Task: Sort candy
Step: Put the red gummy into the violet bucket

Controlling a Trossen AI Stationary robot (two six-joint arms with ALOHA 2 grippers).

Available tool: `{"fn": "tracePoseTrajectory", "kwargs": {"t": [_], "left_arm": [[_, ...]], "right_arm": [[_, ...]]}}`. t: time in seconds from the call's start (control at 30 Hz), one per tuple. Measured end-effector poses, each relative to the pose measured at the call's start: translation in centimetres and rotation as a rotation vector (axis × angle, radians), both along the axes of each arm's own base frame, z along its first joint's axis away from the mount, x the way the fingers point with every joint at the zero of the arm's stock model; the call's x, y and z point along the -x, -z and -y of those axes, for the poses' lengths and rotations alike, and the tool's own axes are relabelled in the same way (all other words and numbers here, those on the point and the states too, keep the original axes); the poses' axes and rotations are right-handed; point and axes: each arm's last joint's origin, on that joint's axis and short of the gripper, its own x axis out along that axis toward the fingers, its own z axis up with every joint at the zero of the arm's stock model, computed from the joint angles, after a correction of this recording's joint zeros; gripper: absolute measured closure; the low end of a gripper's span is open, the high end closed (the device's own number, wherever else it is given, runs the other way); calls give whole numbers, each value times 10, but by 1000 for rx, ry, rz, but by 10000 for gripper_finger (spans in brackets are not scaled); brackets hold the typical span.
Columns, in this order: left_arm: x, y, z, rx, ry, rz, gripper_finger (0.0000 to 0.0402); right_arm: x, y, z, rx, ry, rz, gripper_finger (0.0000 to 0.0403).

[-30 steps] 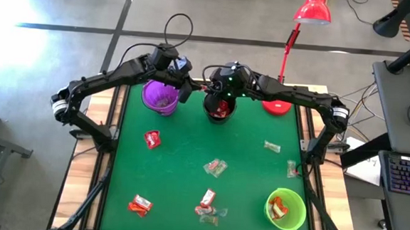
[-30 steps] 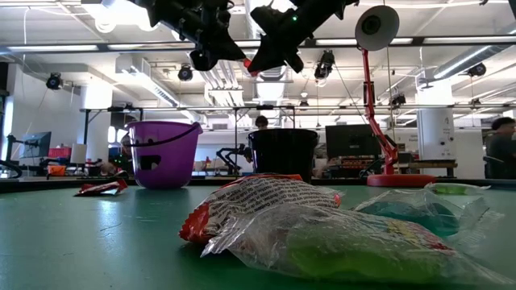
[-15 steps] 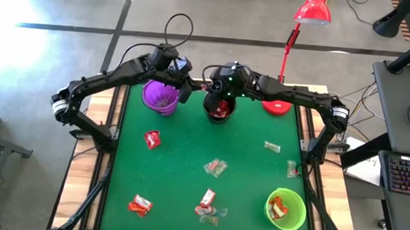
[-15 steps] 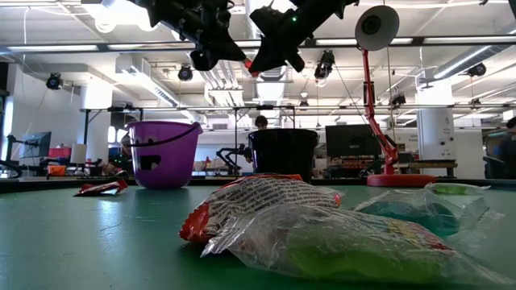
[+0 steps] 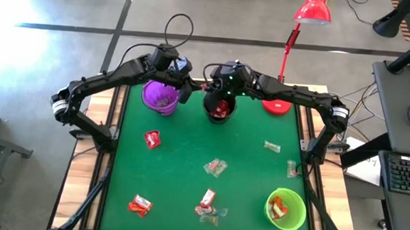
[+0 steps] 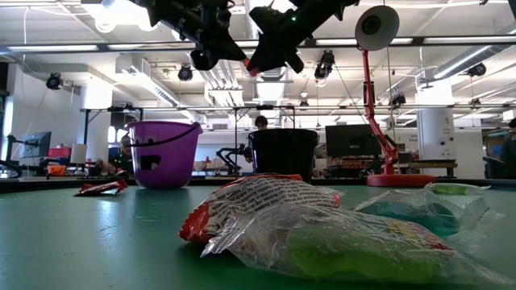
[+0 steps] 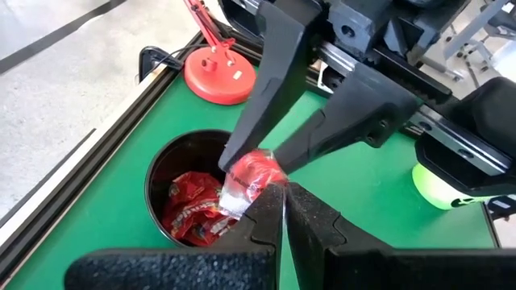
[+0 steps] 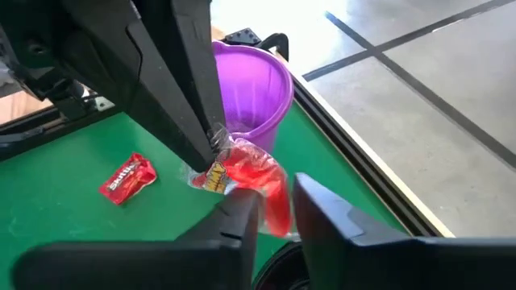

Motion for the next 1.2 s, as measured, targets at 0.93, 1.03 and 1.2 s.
{"fn": "tracePoseTrajectory", "kwargs": {"t": [0.93,1.03,1.2], "left_arm": [[1,1,0,-42,26,-18,401],[1,2,1,-39,36,-20,401],[2,0,1,-41,37,-17,402]], "right_arm": [[0,0,-1,-76,36,28,216],[0,0,-1,-76,36,27,216],[0,0,-1,-75,35,27,215]]}}
